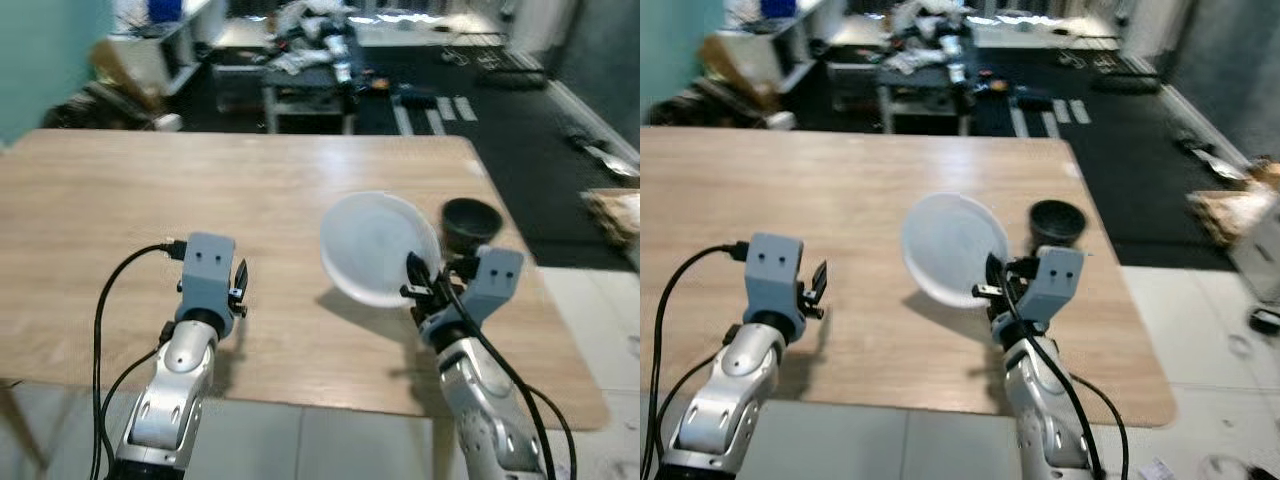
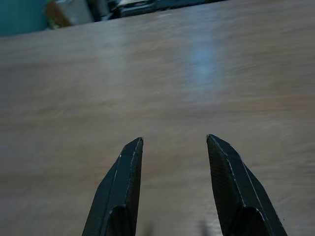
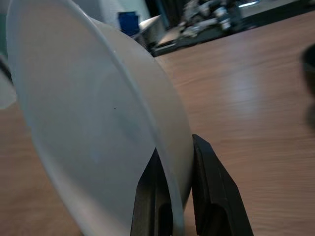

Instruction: Setting the table

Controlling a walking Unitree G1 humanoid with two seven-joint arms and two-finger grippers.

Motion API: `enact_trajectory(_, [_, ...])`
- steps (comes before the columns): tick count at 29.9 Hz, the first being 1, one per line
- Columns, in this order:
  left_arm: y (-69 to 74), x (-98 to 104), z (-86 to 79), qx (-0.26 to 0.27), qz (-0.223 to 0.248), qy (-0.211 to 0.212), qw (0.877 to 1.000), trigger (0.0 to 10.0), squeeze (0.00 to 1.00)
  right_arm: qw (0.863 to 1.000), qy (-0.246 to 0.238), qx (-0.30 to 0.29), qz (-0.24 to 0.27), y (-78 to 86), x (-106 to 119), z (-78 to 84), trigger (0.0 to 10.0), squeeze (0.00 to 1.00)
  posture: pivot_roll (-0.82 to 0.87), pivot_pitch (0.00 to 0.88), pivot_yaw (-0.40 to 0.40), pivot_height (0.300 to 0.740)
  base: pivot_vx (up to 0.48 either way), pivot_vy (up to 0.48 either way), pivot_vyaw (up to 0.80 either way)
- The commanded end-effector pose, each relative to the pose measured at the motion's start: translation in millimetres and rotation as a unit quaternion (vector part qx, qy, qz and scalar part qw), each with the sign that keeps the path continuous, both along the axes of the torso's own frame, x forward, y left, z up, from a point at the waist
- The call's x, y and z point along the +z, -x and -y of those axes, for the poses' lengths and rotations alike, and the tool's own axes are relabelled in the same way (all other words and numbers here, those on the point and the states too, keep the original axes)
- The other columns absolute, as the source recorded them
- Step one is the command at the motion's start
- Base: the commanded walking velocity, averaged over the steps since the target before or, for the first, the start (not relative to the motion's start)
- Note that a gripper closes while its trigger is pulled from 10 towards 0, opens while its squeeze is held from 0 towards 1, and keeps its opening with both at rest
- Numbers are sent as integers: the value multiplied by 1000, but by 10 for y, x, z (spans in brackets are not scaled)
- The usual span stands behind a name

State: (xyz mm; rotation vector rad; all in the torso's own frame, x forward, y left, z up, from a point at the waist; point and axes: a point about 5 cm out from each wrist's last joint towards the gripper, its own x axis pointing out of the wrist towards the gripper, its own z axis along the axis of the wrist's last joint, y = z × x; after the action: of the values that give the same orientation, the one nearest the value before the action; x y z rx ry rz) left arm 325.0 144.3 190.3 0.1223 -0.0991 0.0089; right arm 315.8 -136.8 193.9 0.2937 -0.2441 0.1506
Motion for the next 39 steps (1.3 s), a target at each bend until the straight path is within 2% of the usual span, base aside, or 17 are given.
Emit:
enact_trajectory(1, [15, -17, 17, -1, -2, -2, 1000, 10000, 0, 1000, 0, -16, -11, 3, -47, 50, 10000, 0, 85, 115, 98, 740, 0, 0, 0])
enact_trajectory(31, [12, -14, -16, 8, -4, 4, 1000, 10000, 0, 1000, 10, -17, -15, -4, -54, 31, 10000, 0, 87, 124, 96, 740, 0, 0, 0])
enact_trajectory(39, [3, -15, -36, 13, -5, 3, 1000, 10000, 0, 1000, 10, -18, -15, 0, -57, 31, 10000, 0, 86, 125, 97, 740, 460, 0, 0])
